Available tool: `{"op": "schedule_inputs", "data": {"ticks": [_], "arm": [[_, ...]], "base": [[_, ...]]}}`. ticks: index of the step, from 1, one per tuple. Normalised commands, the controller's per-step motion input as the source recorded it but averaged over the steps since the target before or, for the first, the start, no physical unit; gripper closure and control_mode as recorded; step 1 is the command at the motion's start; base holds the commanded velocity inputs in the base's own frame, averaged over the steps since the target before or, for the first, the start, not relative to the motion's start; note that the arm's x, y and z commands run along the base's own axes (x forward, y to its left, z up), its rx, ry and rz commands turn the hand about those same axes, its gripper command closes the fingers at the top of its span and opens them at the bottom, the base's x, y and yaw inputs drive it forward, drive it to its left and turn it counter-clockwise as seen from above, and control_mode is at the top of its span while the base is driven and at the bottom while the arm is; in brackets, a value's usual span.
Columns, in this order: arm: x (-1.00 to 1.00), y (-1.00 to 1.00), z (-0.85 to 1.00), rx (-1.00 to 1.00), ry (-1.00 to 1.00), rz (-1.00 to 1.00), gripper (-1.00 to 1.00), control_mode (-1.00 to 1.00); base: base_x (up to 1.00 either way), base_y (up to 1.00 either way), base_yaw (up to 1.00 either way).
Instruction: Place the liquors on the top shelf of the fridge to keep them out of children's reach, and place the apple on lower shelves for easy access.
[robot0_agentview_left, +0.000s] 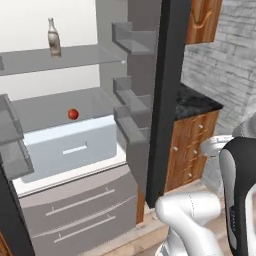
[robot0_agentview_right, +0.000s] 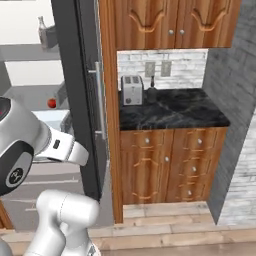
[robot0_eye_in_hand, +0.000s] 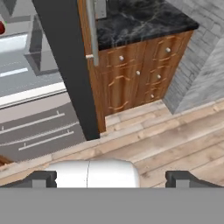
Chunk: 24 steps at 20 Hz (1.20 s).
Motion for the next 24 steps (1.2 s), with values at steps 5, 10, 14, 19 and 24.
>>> {"op": "schedule_inputs", "data": {"ticks": [5, 10, 14, 19, 24], "arm": [[0.0, 0.0, 0.0, 0.0, 0.0, 0.0, -1.0, 1.0], [0.0, 0.0, 0.0, 0.0, 0.0, 0.0, -1.0, 1.0], [0.0, 0.0, 0.0, 0.0, 0.0, 0.0, -1.0, 1.0], [0.0, 0.0, 0.0, 0.0, 0.0, 0.0, -1.0, 1.0], [0.0, 0.0, 0.0, 0.0, 0.0, 0.0, -1.0, 1.0]], "base": [[0.05, -0.8, -0.16], [0.49, -0.41, 0.15], [0.67, -0.29, 0.4], [0.68, -0.57, 0.37], [0.4, -0.91, 0.25]]}}
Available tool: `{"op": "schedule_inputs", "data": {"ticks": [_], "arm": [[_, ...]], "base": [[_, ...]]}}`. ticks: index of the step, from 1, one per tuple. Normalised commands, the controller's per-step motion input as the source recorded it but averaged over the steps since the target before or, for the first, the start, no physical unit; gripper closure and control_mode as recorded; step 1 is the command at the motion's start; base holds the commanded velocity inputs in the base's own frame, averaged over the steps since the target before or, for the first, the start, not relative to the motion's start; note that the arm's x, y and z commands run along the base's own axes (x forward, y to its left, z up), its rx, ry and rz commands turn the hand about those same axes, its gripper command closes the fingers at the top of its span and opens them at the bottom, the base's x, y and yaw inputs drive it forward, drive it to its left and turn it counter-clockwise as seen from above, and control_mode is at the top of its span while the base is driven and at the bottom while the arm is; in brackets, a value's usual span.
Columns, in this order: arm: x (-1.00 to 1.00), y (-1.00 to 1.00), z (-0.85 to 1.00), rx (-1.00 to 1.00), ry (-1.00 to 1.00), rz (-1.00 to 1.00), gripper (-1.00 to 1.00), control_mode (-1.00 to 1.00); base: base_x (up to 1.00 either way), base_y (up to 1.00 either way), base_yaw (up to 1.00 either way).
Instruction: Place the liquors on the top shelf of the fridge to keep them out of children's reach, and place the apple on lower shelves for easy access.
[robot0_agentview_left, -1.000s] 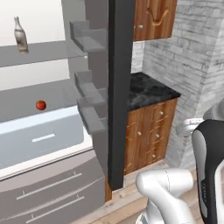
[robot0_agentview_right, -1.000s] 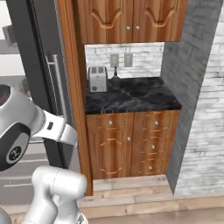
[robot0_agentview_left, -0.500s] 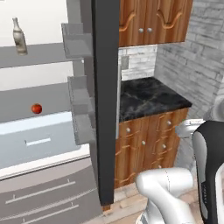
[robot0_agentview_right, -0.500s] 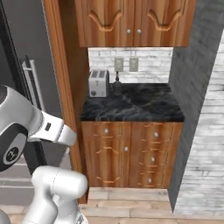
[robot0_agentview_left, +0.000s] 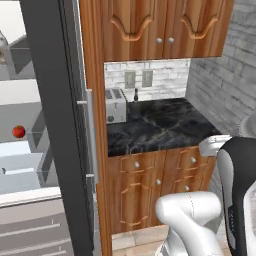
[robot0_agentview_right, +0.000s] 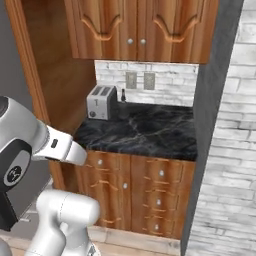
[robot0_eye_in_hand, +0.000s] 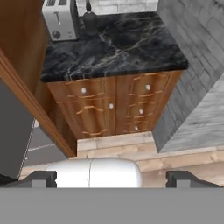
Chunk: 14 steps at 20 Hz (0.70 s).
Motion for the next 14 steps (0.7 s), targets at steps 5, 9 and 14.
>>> {"op": "schedule_inputs", "data": {"ticks": [5, 9, 14], "arm": [[0.0, 0.0, 0.0, 0.0, 0.0, 0.0, -1.0, 1.0], [0.0, 0.0, 0.0, 0.0, 0.0, 0.0, -1.0, 1.0], [0.0, 0.0, 0.0, 0.0, 0.0, 0.0, -1.0, 1.0]], "base": [[0.49, -0.21, 0.17], [0.6, 0.0, 0.14], [0.69, -0.1, 0.12]]}}
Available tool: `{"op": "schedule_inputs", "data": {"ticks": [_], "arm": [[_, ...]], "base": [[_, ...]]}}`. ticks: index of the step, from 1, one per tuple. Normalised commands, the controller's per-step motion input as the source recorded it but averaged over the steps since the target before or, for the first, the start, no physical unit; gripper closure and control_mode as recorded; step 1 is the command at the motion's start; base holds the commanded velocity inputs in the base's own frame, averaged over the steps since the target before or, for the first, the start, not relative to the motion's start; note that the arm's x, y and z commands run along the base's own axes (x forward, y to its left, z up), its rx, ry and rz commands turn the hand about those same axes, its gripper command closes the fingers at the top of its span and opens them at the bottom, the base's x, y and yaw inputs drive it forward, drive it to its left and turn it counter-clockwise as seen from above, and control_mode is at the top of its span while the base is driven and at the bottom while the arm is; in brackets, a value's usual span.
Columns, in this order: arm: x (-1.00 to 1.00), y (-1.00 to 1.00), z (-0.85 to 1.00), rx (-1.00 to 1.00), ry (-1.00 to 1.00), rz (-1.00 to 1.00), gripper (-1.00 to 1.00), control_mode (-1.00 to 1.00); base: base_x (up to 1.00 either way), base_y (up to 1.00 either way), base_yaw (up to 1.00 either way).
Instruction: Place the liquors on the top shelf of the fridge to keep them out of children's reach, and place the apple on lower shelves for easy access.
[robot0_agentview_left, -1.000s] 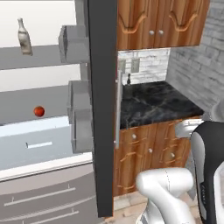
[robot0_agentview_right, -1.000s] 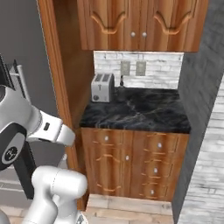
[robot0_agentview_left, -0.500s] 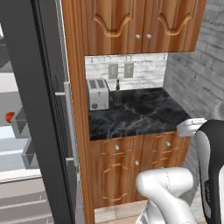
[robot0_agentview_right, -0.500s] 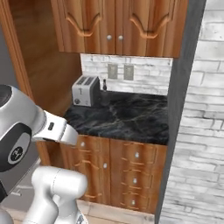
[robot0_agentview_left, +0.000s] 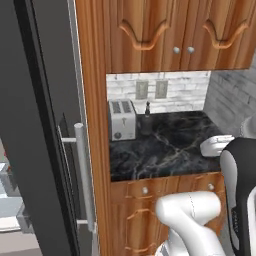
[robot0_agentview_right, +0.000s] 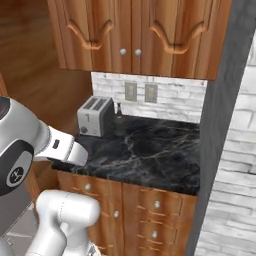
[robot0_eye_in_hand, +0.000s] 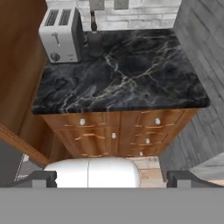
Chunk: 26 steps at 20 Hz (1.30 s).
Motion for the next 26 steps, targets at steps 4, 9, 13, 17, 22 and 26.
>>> {"op": "schedule_inputs", "data": {"ticks": [4, 9, 13, 17, 22, 26], "arm": [[0.0, 0.0, 0.0, 0.0, 0.0, 0.0, -1.0, 1.0], [0.0, 0.0, 0.0, 0.0, 0.0, 0.0, -1.0, 1.0], [0.12, 0.0, -0.03, 0.0, 0.0, 0.02, -1.0, -1.0], [0.48, 0.0, -0.16, 0.0, -0.01, 0.02, -1.0, -1.0], [0.6, 0.0, -0.35, 0.0, -0.06, 0.17, -1.0, -1.0], [0.54, 0.0, -0.41, 0.0, -0.09, 0.24, -1.0, -1.0]], "base": [[0.64, -0.02, 0.17], [0.64, 0.0, 0.19], [0.41, 0.0, 0.12], [0.0, 0.0, 0.0], [0.0, 0.0, 0.0], [0.0, 0.0, 0.0]]}}
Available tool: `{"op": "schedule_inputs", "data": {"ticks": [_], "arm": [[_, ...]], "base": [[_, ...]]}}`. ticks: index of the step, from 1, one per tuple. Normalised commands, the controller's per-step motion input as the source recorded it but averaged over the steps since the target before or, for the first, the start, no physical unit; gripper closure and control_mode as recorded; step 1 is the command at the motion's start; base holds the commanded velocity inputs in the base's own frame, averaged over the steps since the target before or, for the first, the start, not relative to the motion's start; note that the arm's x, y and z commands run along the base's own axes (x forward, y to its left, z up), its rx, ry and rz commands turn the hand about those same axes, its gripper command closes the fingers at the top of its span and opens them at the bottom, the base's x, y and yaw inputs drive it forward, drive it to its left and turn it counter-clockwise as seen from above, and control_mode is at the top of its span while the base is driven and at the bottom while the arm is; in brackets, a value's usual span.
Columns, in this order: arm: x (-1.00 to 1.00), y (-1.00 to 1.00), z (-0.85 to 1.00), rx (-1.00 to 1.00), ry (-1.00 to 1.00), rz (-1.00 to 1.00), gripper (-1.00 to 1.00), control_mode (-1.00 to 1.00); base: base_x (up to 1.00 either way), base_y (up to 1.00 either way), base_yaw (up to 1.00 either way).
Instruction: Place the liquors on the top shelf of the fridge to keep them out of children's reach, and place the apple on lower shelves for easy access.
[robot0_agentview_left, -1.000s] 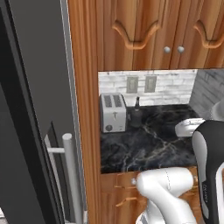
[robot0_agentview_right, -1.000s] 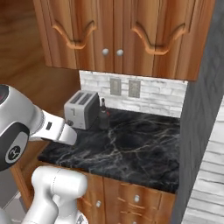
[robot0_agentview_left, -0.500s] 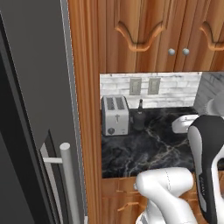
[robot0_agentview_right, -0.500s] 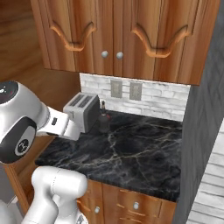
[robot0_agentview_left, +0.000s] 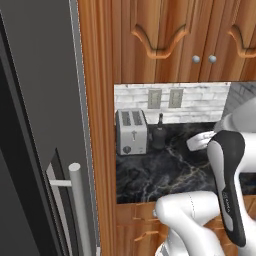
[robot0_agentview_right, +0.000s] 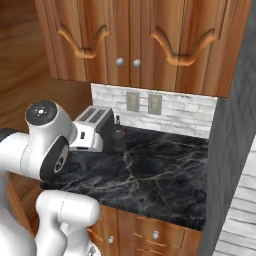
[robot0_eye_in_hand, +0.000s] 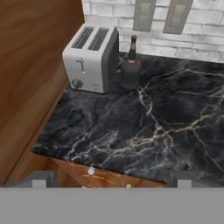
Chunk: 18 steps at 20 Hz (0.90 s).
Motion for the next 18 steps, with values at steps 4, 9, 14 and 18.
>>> {"op": "schedule_inputs", "data": {"ticks": [4, 9, 14, 18], "arm": [[0.53, 0.0, -0.36, 0.0, -0.11, 0.25, -1.0, -1.0], [0.54, -0.11, -0.25, 0.0, -0.12, 0.21, -1.0, -1.0], [0.6, -0.22, -0.09, 0.04, -0.12, 0.2, -1.0, -1.0], [0.57, -0.15, -0.12, 0.06, -0.14, 0.16, -1.0, -1.0]], "base": [[0.0, 0.0, 0.0], [0.0, 0.0, 0.0], [0.0, 0.0, 0.0], [0.0, 0.0, 0.0]]}}
